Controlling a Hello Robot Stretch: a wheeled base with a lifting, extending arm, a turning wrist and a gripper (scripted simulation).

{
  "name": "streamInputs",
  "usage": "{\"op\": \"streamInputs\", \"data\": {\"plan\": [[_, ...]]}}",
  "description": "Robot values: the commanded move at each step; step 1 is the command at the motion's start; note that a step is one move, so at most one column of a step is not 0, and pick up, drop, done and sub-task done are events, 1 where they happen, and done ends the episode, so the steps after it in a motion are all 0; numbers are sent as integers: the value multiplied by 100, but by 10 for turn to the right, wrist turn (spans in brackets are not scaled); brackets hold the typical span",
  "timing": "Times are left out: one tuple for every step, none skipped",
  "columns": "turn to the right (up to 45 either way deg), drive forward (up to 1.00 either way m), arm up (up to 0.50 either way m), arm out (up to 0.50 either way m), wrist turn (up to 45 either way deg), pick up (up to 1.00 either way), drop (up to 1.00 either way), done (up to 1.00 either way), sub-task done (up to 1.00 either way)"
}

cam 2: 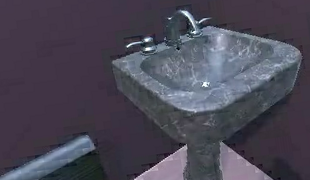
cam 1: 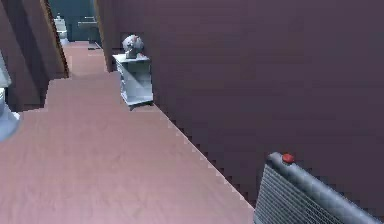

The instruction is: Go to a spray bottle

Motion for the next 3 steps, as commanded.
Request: {"op": "streamInputs", "data": {"plan": [[-240,0,0,0,0,0,0,0,0],[0,100,0,0,0,0,0,0,0],[0,100,0,0,0,0,0,0,0]]}}
